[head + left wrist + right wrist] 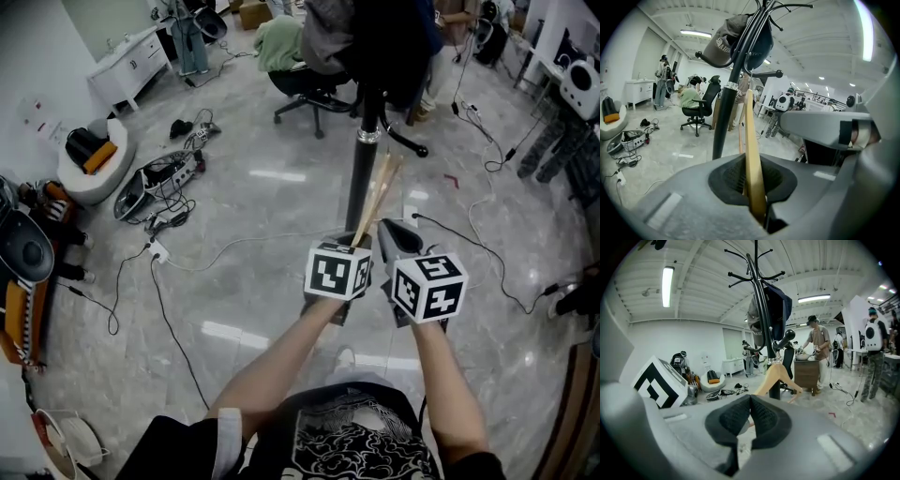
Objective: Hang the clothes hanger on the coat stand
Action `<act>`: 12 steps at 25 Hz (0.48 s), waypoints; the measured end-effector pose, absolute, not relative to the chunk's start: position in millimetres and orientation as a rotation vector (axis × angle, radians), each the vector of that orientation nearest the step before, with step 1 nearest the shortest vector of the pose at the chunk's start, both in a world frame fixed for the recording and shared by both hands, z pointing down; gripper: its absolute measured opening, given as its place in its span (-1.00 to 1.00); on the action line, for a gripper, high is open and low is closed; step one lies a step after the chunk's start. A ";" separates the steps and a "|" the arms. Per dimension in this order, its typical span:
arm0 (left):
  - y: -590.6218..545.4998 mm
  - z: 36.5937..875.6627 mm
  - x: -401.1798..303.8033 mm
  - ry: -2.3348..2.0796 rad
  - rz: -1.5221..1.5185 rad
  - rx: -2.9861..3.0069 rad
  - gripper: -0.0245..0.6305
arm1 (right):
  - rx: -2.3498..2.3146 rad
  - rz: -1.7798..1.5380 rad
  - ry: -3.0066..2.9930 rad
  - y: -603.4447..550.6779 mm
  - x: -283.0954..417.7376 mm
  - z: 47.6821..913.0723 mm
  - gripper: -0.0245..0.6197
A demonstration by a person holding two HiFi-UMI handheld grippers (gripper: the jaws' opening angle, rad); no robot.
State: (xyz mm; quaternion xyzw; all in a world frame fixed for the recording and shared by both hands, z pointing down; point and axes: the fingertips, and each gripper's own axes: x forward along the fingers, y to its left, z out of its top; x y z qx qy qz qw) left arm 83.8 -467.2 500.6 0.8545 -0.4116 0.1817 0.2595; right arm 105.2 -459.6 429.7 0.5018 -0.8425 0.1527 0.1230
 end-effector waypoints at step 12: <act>-462.0 508.4 81.6 -1.118 0.511 2.300 -0.85 | 1.464 0.462 -2.450 -452.5 105.2 434.6 -0.92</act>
